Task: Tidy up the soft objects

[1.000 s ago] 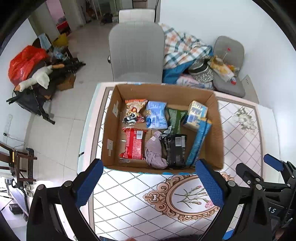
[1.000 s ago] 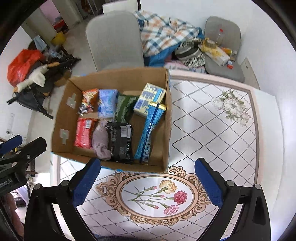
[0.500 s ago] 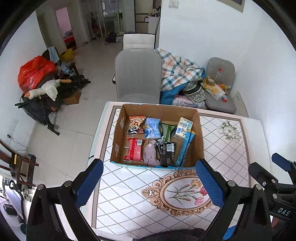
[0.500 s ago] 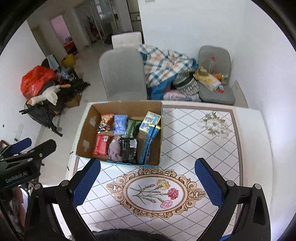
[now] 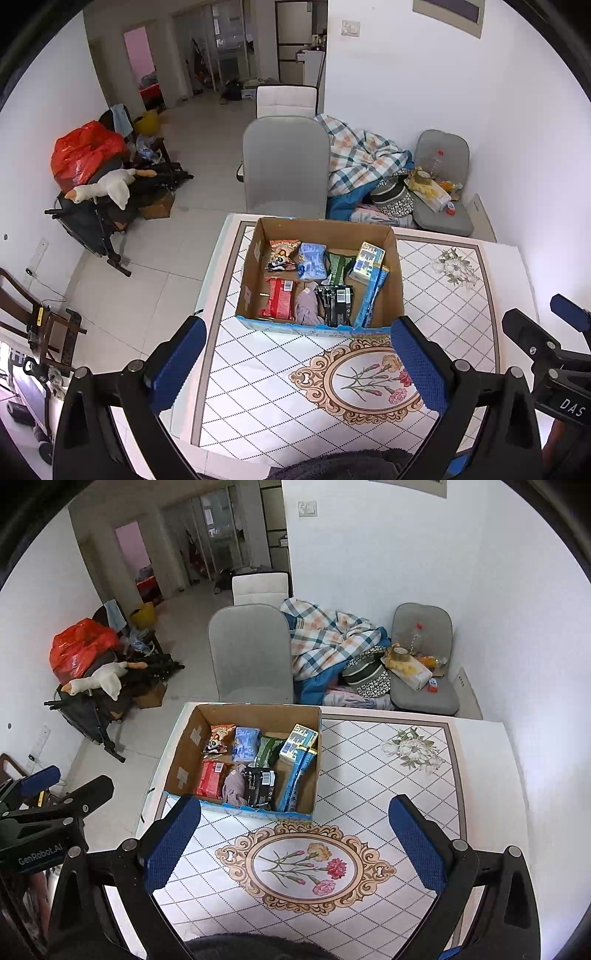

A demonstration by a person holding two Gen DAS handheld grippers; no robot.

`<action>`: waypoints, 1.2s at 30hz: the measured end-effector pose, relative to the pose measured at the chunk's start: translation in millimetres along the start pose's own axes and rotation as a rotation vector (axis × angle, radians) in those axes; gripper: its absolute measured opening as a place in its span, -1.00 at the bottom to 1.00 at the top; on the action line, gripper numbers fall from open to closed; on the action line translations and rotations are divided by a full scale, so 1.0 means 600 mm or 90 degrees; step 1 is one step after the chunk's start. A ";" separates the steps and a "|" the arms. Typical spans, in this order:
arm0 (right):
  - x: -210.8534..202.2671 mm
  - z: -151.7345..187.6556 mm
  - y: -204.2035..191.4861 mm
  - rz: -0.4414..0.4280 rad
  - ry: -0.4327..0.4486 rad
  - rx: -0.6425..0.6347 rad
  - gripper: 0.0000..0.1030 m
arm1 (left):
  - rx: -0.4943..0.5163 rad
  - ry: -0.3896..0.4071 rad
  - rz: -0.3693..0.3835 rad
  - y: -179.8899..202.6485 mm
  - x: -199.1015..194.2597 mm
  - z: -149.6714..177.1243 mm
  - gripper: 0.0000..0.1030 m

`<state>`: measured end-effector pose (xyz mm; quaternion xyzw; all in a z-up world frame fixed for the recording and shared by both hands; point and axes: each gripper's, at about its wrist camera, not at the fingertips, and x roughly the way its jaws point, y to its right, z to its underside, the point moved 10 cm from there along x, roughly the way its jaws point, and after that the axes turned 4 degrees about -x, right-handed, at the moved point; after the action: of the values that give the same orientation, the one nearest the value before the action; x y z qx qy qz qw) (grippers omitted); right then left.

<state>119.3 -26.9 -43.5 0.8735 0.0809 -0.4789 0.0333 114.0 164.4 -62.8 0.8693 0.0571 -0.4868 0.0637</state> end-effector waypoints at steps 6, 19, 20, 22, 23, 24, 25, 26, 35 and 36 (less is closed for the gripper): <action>-0.005 0.004 0.006 0.005 0.000 0.004 1.00 | -0.004 0.010 -0.003 -0.001 -0.011 0.001 0.99; 0.000 0.008 0.010 0.024 -0.004 0.008 1.00 | -0.004 -0.006 -0.005 0.001 -0.001 0.013 0.99; 0.000 0.009 0.011 0.027 -0.003 0.009 1.00 | -0.004 -0.006 -0.005 0.000 0.000 0.013 0.99; 0.001 0.008 0.012 0.028 -0.004 0.011 1.00 | -0.004 -0.007 -0.004 0.000 0.000 0.014 0.99; 0.001 0.008 0.013 0.030 -0.003 0.011 1.00 | -0.004 -0.007 -0.003 0.002 0.000 0.014 0.99; 0.001 0.008 0.014 0.031 -0.002 0.010 1.00 | -0.003 -0.007 -0.003 0.001 0.000 0.015 0.99; 0.001 0.009 0.015 0.031 -0.002 0.011 1.00 | -0.002 -0.008 -0.003 0.002 -0.001 0.016 0.99; 0.001 0.009 0.014 0.030 -0.002 0.012 1.00 | -0.002 -0.008 -0.003 0.001 -0.001 0.017 0.99; 0.003 0.013 0.015 0.033 -0.004 0.014 1.00 | -0.004 -0.006 -0.003 0.000 -0.002 0.019 0.99; 0.003 0.014 0.015 0.035 -0.003 0.014 1.00 | -0.004 -0.006 -0.004 -0.001 -0.002 0.018 0.99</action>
<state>114.8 -36.8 -49.6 0.8745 0.0517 -0.4809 0.0370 104.5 163.0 -67.4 0.8668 0.0607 -0.4906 0.0652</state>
